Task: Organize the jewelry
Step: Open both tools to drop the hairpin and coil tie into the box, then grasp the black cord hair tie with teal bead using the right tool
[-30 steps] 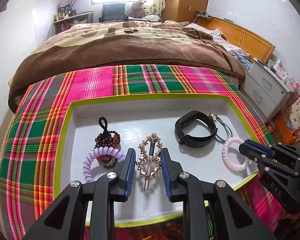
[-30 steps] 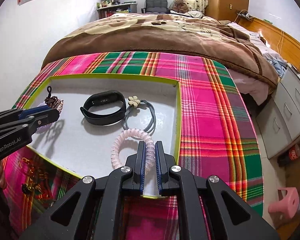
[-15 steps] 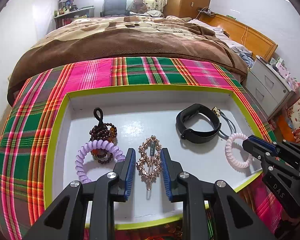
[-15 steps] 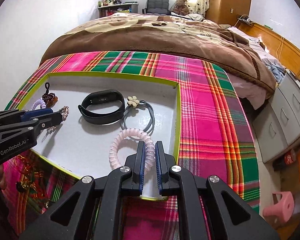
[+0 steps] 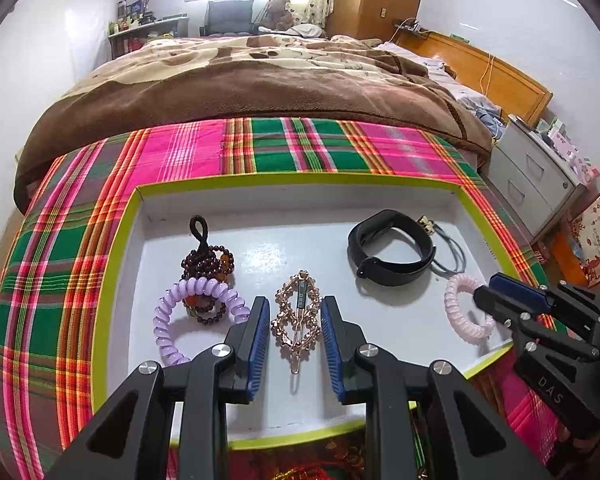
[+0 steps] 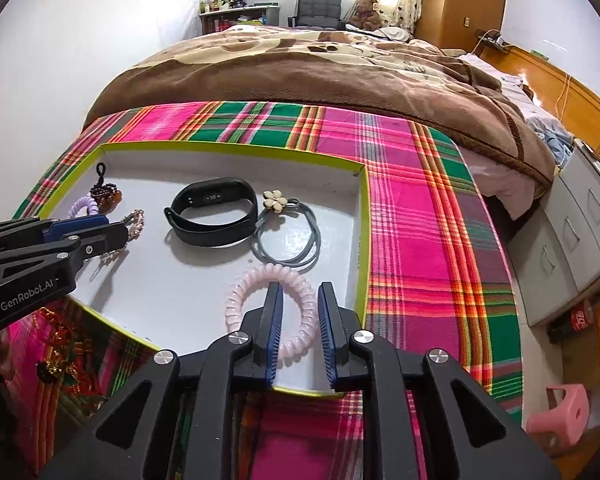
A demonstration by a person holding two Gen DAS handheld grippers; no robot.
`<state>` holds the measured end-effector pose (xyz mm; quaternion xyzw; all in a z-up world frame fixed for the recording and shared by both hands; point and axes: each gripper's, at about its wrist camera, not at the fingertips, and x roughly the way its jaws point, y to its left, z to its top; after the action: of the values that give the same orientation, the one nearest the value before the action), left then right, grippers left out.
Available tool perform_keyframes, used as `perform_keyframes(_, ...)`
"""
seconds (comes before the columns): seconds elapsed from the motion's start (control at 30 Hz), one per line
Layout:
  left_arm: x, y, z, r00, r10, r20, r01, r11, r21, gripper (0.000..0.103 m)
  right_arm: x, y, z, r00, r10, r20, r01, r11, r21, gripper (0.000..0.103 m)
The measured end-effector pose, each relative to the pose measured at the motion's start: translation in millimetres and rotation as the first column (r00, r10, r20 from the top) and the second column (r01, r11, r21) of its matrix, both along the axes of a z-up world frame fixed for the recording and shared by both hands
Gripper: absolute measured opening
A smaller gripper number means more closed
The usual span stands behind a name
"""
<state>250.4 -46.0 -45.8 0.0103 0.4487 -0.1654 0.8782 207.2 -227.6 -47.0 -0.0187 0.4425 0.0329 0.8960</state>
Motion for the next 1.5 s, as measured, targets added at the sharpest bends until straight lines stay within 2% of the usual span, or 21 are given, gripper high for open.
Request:
perform_keyframes(0.1, -4.5, 2.9, 6.1, 1.0, 0.001, 0.014, 0.0, 1.0, -0.016, 0.036, -2.8, 1.4, 2.1, 1.0, -0.001, 0.01, 0.001, 1.0, 0.006, 0.029)
perform_keyframes(0.2, -12.8, 6.3, 15.1, 0.999, -0.011, 0.036, 0.012, 0.999, -0.038, 0.037, -6.8, 1.4, 4.4, 1.0, 0.002, 0.019, -0.003, 1.0, 0.024, 0.031)
perform_keyframes(0.3, -21.2, 11.7, 23.8, 0.999, -0.008, 0.053, 0.011, 0.999, -0.051, 0.039, -12.3, 0.7, 8.2, 0.999, 0.0, 0.033, -0.002, 0.999, 0.045, 0.046)
perform_keyframes(0.5, -43.1, 26.5, 35.4, 0.997, -0.005, 0.08, 0.012, 0.997, -0.081, 0.042, -28.3, 4.6, 16.6, 0.998, 0.014, 0.067, -0.019, 0.997, 0.077, 0.047)
perform_keyframes(0.67, -67.6, 40.6, 38.8, 0.995, 0.002, 0.1, 0.005, 0.998, -0.063, 0.042, -45.9, 8.3, 19.9, 0.996, 0.036, 0.087, -0.046, 0.993, 0.107, 0.047)
perform_keyframes(0.87, -94.2, 59.4, 39.3, 0.994, 0.029, 0.107, -0.018, 0.995, -0.099, 0.042, -64.4, 9.1, 15.4, 0.994, 0.074, 0.083, -0.091, 0.972, 0.217, 0.047)
perform_keyframes(1.2, -123.7, 85.3, 24.6, 0.995, 0.067, 0.077, -0.058, 0.992, -0.114, 0.043, -89.2, 36.5, -1.9, 0.985, 0.165, 0.048, -0.172, 0.955, 0.242, 0.047)
perform_keyframes(1.5, -136.6, 100.3, 19.4, 0.994, 0.086, 0.066, -0.077, 0.989, -0.129, 0.043, -89.1, 68.2, -11.7, 0.979, 0.205, 0.017, -0.205, 0.967, 0.153, 0.047)
